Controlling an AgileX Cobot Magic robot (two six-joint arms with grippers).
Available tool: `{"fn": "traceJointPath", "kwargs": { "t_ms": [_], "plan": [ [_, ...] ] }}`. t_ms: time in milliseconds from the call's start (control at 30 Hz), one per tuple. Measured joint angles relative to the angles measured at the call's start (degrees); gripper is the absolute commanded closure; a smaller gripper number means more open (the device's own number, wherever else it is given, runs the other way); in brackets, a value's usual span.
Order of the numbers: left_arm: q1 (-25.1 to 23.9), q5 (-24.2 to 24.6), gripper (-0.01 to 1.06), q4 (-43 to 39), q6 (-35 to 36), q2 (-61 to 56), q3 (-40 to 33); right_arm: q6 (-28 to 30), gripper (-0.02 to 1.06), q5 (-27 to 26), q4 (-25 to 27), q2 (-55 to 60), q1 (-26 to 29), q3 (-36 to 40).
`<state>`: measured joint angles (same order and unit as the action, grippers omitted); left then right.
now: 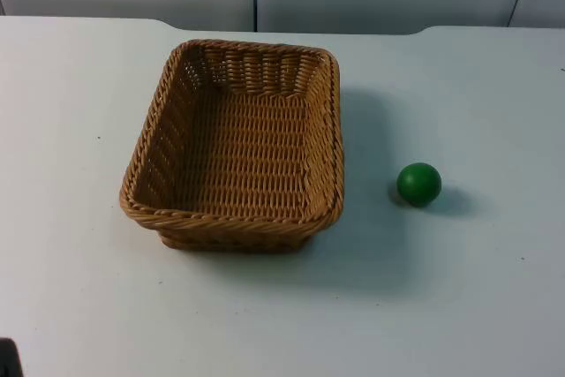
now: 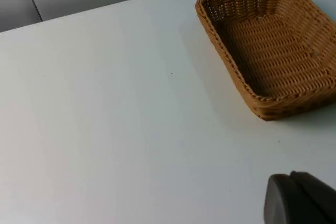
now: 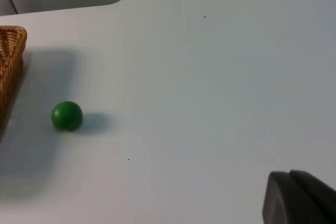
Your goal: Pick up the basket with the left hand and place the ball into the basket with the right hand.
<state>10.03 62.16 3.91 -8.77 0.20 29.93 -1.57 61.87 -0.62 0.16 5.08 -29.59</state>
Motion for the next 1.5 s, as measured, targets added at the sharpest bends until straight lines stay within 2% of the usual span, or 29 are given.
{"fn": "traceJointPath", "kwargs": {
  "t_ms": [200, 300, 400, 500, 533, 600, 667, 700, 833, 1033, 1233, 1300, 1400, 1433, 1500],
  "plan": [
    [0.0, -0.8, 1.05, 2.3, 3.1, 2.7, 4.9, 0.0, 1.04, 0.0, 0.0, 0.0, 0.0, 0.0],
    [0.0, 0.0, 1.05, 7.4, 3.9, 12.6, 11.2, 0.0, 1.04, 0.0, 0.0, 0.0, 0.0, 0.0],
    [0.0, 1.0, 1.05, 12.7, 3.7, 20.4, 13.7, 0.0, 1.04, 0.0, 0.0, 0.0, 0.0, 0.0],
    [0.0, 1.6, 1.05, 22.5, -1.7, 33.9, 14.4, 0.0, 1.04, 0.0, 0.0, 0.0, 0.0, 0.0],
    [0.0, 1.6, 1.05, 22.5, -1.7, 33.9, 14.4, 0.0, 1.04, 0.0, 0.0, 0.0, 0.0, 0.0],
    [0.0, 1.5, 1.05, 28.1, -6.9, 41.6, 14.4, 0.0, 1.04, 0.0, 0.0, 0.0, 0.0, 0.0],
    [0.0, -0.4, 1.05, 33.1, -12.7, 51.1, 14.4, 0.0, 1.04, 0.0, 0.0, 0.0, 0.0, 0.0],
    [0.0, -0.4, 1.05, 33.1, -12.7, 51.1, 14.4, 0.0, 1.04, 0.0, 0.0, 0.0, 0.0, 0.0],
    [0.0, -5.4, 1.05, 40.9, -20.6, 68.2, 15.0, 0.0, 1.04, 0.0, 0.0, 0.0, 0.0, 0.0],
    [0.0, -8.0, 1.05, 41.0, -23.4, 81.3, 18.5, 0.0, 1.04, 0.0, 0.0, 0.0, 0.0, 0.0],
    [0.0, -9.8, 1.05, 37.1, -23.0, 92.8, 26.9, 0.0, 1.04, 0.0, 0.0, 0.0, 0.0, 0.0],
    [0.0, -9.8, 1.01, 35.3, -22.6, 96.0, 30.8, 0.0, 1.04, 0.0, 0.0, 0.0, 0.0, 0.0],
    [0.0, -9.8, 0.82, 33.3, -21.5, 98.4, 34.8, 0.0, 1.04, 0.0, 0.0, 0.0, 0.0, 0.0],
    [0.0, -9.9, 0.82, 32.3, -21.1, 99.9, 37.4, 0.0, 1.04, 0.0, 0.0, 0.0, 0.0, 0.0],
    [0.0, -10.5, 0.66, 31.7, -21.0, 101.5, 39.9, 0.0, 1.04, 0.0, 0.0, 0.0, 0.0, 0.0]
  ]
}}
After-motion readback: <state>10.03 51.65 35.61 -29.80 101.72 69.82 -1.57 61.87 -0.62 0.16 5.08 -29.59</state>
